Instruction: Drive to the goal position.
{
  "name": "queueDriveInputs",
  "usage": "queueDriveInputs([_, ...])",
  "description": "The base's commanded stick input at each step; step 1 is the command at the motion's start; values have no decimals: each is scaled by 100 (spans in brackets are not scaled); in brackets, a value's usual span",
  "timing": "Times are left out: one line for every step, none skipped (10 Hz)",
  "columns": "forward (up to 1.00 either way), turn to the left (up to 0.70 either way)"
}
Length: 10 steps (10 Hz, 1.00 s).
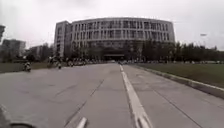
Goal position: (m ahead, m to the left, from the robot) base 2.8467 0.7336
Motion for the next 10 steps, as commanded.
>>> queueDriveInputs([100, -2])
queueDriveInputs([100, -2])
queueDriveInputs([100, -2])
queueDriveInputs([100, -2])
queueDriveInputs([100, -2])
queueDriveInputs([100, -2])
queueDriveInputs([100, -2])
queueDriveInputs([100, -2])
queueDriveInputs([26, -1])
queueDriveInputs([0, 0])
